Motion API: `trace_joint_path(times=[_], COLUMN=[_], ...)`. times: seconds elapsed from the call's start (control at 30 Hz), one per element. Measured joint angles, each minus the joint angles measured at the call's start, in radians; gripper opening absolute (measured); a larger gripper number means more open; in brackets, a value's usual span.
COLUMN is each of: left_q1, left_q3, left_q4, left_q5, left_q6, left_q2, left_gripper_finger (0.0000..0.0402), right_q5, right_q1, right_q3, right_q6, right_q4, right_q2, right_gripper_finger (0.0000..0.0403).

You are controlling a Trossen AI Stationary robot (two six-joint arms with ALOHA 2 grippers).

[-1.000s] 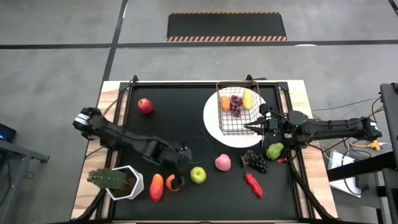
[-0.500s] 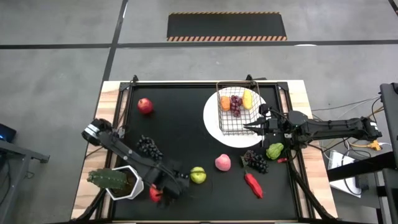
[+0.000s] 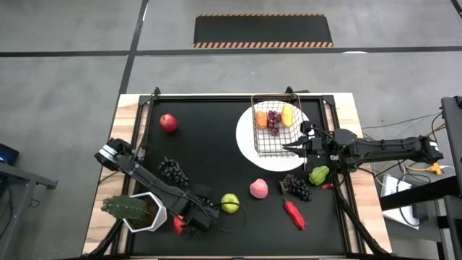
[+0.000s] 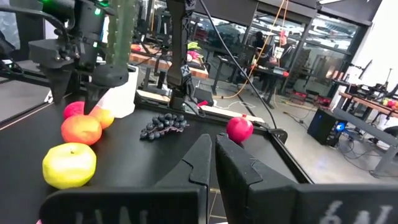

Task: Build produce basket
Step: Put the orange into the wire basket

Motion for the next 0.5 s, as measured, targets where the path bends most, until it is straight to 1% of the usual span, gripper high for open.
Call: trace_joint_path(times=[0.27, 0.5], left_q1=[0.001, 0.001], left_q3=[-0.048, -0.073], left_q4=[0.039, 0.059], left_q5=[-0.005, -0.007], left_q6=[0.0, 0.0], left_q2=[-0.009, -0.016], left_gripper_finger=[0.0334, 0.0368], right_q5=[0.0, 0.0], right_q1=[0.0, 0.0], right_q3=[0.0, 0.0], right_q6=[-0.012, -0.011], right_q4=[0.0, 0.0], right_q2=[0.0, 0.0], right_gripper_finger=[0.0013, 0.0013])
